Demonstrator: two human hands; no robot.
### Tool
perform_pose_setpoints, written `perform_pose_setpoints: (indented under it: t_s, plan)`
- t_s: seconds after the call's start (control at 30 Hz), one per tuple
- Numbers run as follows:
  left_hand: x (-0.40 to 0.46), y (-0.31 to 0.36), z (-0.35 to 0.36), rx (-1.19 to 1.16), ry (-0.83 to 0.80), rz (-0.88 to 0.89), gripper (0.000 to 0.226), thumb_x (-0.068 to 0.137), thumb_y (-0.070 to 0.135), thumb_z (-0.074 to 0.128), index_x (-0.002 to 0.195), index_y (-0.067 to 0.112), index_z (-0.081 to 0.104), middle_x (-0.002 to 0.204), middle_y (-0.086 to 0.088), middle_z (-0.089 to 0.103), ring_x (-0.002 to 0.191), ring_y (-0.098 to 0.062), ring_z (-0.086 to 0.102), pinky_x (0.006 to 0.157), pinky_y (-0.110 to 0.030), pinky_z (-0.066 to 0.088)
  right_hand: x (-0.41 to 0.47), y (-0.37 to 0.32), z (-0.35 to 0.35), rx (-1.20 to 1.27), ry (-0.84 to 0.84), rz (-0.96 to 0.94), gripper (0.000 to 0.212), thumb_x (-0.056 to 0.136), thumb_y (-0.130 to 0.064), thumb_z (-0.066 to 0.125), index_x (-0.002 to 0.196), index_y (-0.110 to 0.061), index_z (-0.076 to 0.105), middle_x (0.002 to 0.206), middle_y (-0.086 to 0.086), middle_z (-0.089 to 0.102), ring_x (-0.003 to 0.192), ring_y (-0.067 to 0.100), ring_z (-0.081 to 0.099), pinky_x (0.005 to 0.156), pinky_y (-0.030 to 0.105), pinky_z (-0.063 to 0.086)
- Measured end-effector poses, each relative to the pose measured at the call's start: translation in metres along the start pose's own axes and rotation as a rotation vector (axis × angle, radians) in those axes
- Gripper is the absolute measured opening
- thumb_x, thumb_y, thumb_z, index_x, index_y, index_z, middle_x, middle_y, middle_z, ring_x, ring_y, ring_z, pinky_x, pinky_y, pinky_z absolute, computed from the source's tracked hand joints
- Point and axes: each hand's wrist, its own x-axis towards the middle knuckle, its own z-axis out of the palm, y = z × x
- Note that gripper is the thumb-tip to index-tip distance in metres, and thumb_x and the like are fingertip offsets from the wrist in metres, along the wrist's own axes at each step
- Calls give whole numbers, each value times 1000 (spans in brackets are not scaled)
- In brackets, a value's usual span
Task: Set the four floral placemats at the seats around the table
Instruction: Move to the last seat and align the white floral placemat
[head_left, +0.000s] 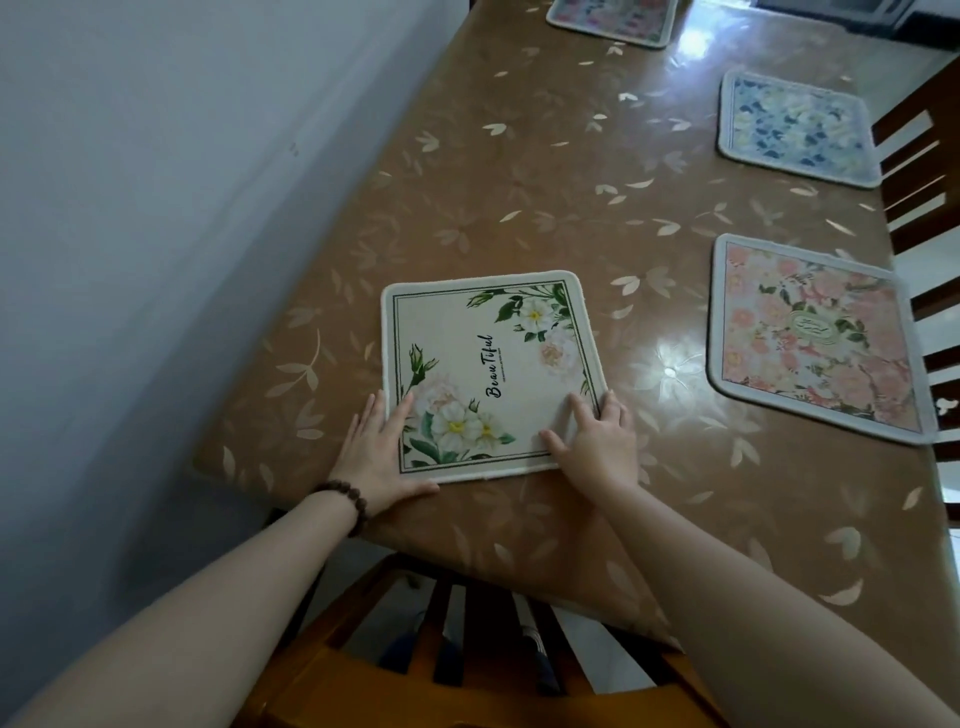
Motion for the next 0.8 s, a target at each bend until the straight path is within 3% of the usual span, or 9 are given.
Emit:
perform_pose_setpoints:
  t_s: [0.23, 0.37, 0.47, 0.67, 0.8]
  plan:
    - [63, -13, -48, 126, -110, 130, 112, 66, 51, 78, 148, 34, 3, 157, -9, 7, 143, -21, 5, 114, -36, 8, -44, -2, 23, 132, 73, 79, 58, 88, -52, 51, 139, -27, 41, 152, 18, 22, 136, 35, 18, 111, 46, 27]
    - [81, -3, -50, 158, 61, 75, 77, 86, 32, 63, 147, 16, 19, 152, -15, 23, 138, -29, 21, 112, -38, 18, -39, 5, 18, 204, 132, 36, 46, 88, -45, 55, 128, -21, 53, 139, 13, 38, 129, 29, 27, 106, 42, 33]
    - [68, 14, -35, 66, 172, 5, 68, 90, 16, 55, 147, 16, 18, 153, -17, 18, 140, -31, 15, 114, -42, 18, -25, 15, 10, 192, 141, -1, 46, 88, -43, 56, 129, -22, 52, 139, 9, 38, 131, 26, 26, 106, 42, 32]
    - [22, 55, 3, -18, 154, -153, 83, 91, 40, 50, 148, 15, -5, 154, -23, -3, 142, -35, -2, 115, -43, 9, 35, 30, -13, 84, 84, -90, 53, 91, -45, 51, 141, -31, 37, 155, 8, 22, 142, 31, 14, 114, 51, 23]
    - [3, 82, 24, -9, 127, -181, 86, 90, 49, 45, 148, 17, -11, 154, -23, -5, 142, -34, -9, 113, -42, -1, 86, 34, -28, 62, 12, -88, 60, 91, -61, 37, 145, -34, 28, 159, 6, 12, 145, 27, 3, 116, 47, 13]
